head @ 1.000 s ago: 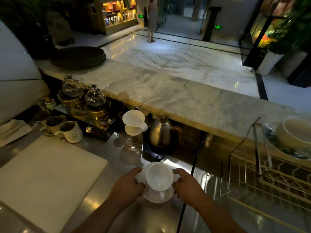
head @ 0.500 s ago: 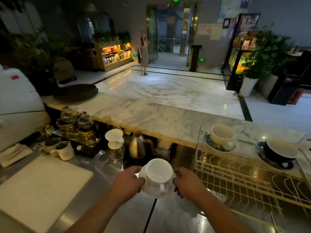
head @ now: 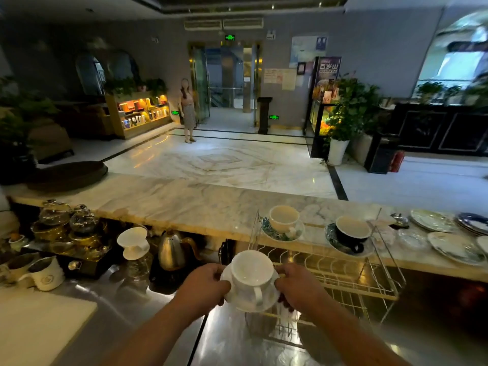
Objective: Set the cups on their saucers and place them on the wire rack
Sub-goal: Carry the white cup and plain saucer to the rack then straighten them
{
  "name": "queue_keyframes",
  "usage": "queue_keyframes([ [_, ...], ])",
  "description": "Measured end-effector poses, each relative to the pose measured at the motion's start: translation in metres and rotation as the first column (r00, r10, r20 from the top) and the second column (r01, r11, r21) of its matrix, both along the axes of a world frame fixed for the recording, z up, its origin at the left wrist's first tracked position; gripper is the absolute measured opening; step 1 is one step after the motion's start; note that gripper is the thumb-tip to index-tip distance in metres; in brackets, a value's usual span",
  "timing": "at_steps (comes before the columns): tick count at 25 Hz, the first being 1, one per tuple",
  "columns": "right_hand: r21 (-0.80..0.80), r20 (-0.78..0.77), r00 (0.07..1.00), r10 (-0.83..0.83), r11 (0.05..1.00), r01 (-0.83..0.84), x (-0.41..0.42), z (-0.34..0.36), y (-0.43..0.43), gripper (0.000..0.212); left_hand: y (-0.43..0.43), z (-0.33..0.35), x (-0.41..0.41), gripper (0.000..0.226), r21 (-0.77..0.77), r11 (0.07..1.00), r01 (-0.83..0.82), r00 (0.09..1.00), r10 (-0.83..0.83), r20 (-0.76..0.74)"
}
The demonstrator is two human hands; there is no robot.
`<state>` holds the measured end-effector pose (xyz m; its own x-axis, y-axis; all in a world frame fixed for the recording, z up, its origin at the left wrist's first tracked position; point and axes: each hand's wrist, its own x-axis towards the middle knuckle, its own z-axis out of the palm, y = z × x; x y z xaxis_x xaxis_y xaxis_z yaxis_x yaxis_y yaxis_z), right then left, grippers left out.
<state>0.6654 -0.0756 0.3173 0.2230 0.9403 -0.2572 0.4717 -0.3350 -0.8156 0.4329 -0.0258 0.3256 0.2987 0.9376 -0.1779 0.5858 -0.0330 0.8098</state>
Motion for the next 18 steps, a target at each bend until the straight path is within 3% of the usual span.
queue_keyframes([
  [9, -0.011, 0.054, 0.955, -0.291, 0.956, 0.292, 0.056, 0.005, -0.025, 0.025, 0.037, -0.008, 0.077, 0.046, -0.034, 0.966, 0.255, 0.965, -0.252, 0.076],
  [18, -0.032, 0.055, 0.947, -0.315, 0.948, 0.317, 0.114, 0.002, -0.028, 0.027, 0.037, -0.003, 0.144, 0.040, 0.008, 0.951, 0.308, 0.951, -0.308, -0.039],
])
